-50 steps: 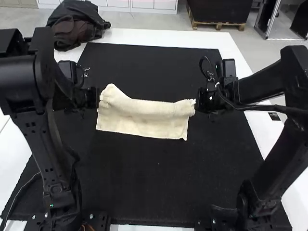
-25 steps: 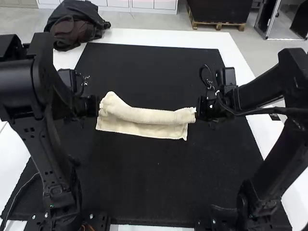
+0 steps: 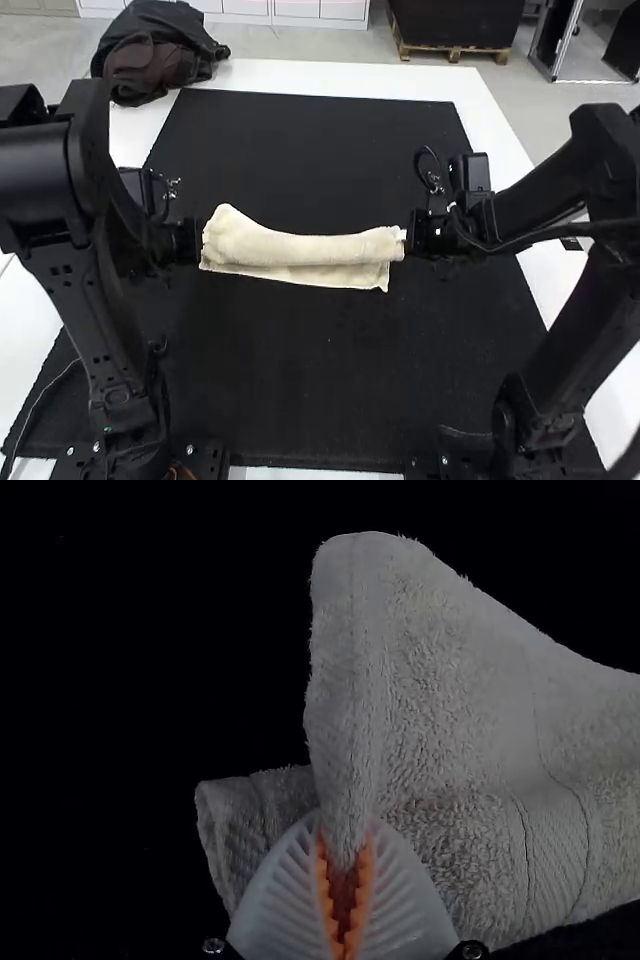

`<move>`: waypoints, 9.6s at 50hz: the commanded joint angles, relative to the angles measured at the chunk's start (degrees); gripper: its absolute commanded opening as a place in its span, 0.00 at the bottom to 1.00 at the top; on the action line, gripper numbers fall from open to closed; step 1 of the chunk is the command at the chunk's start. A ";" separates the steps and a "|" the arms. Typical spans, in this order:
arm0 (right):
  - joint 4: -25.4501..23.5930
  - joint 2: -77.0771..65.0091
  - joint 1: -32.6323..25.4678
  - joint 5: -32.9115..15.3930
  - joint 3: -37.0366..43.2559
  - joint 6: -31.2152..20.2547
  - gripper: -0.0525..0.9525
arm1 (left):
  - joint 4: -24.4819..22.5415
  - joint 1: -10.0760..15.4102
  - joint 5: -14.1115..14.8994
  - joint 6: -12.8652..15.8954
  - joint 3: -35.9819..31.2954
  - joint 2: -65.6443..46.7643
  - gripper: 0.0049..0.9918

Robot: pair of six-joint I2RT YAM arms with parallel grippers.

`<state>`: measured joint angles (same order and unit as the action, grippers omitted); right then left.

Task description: Fold the towel.

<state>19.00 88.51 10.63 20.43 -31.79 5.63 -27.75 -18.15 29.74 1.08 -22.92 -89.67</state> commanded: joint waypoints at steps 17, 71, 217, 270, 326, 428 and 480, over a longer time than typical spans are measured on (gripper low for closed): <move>2.97 5.01 -0.88 -1.62 2.08 -2.38 0.26 | -6.88 -0.66 -5.65 1.55 4.20 0.02 0.21; -4.94 6.76 -2.28 3.92 -4.16 0.26 0.93 | -5.56 -5.75 -8.64 -4.07 1.03 9.51 0.98; -13.38 8.35 16.96 7.08 -22.88 6.24 0.02 | 0.06 -5.93 -10.66 -4.60 4.20 17.69 0.98; -11.62 27.59 32.61 5.68 -42.56 9.40 0.03 | 1.03 -6.11 -12.77 -6.36 8.68 24.10 0.98; -14.70 23.55 29.71 7.88 -51.00 12.74 0.02 | -0.03 -6.11 -13.83 -6.09 9.56 24.10 0.98; 15.89 49.57 38.85 7.26 -48.37 21.97 0.03 | -2.05 -6.19 -13.83 -5.92 6.31 24.10 0.98; -12.76 10.72 28.13 4.54 -61.37 20.83 0.95 | 15.62 -2.68 -16.38 -9.78 -18.22 36.67 0.98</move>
<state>9.30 106.87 41.25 26.55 -89.58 29.76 -12.12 -22.59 15.57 -7.31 -36.84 -56.77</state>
